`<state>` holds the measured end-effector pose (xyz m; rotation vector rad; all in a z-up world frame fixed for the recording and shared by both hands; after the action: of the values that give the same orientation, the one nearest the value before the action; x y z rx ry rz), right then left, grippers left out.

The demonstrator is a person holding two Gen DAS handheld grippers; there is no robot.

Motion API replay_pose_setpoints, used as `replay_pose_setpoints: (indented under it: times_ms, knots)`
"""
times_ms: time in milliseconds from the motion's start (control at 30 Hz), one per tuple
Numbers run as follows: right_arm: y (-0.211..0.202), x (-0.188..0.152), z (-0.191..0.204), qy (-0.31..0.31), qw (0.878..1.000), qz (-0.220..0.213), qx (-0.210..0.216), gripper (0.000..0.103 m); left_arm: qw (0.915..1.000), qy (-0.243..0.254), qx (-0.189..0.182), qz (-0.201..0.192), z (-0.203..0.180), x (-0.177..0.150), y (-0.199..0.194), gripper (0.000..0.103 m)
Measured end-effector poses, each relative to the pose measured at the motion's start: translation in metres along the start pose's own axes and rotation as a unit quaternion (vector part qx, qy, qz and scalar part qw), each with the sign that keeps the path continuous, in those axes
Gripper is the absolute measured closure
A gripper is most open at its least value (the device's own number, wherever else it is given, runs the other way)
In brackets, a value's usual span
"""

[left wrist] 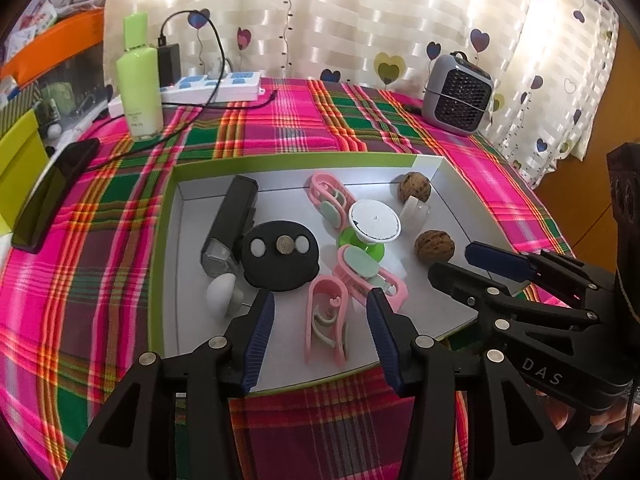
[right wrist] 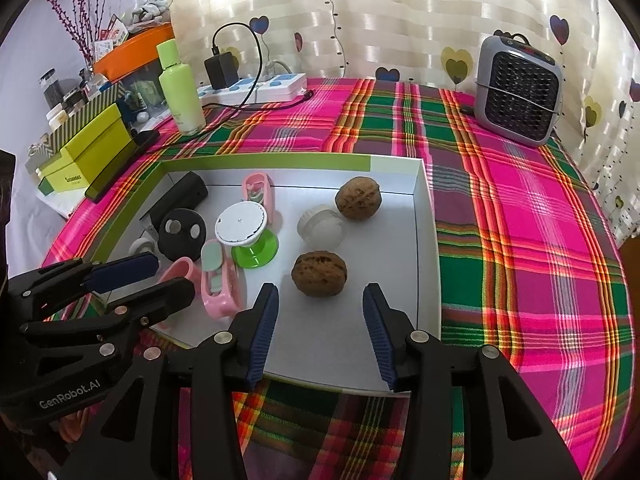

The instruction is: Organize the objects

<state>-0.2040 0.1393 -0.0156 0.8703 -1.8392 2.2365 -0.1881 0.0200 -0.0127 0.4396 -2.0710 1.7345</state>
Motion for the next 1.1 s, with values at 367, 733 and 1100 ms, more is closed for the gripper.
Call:
replay_pose_setpoints:
  times_ms: [367, 733, 1100]
  knots:
    - [-0.015, -0.006, 0.005, 0.003, 1.000, -0.021, -0.009, 0.057, 0.9993, 0.004, 0.023, -0.028, -0.003, -0.005, -0.020, 0.056]
    - [-0.033, -0.016, 0.012, 0.014, 0.999, -0.038, -0.012, 0.057, 0.9980, 0.005, 0.040, -0.048, -0.004, -0.015, -0.037, 0.056]
    - [-0.046, -0.044, 0.025, 0.021, 0.998, -0.048, -0.032, 0.057, 0.9959, -0.005, 0.062, -0.066, 0.003, -0.042, -0.052, 0.056]
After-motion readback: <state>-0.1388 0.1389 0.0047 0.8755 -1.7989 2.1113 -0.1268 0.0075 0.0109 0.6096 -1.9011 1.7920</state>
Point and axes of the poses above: each gripper's, at about its wrist camera, not at the fingertips, and y roughly the way its jaws point, z to its left, x to its top, the point moved 5 cm from there along y, roughly the way its jaws point, and after that the axes turned 9 degrees about z, right-handed, at the moved point
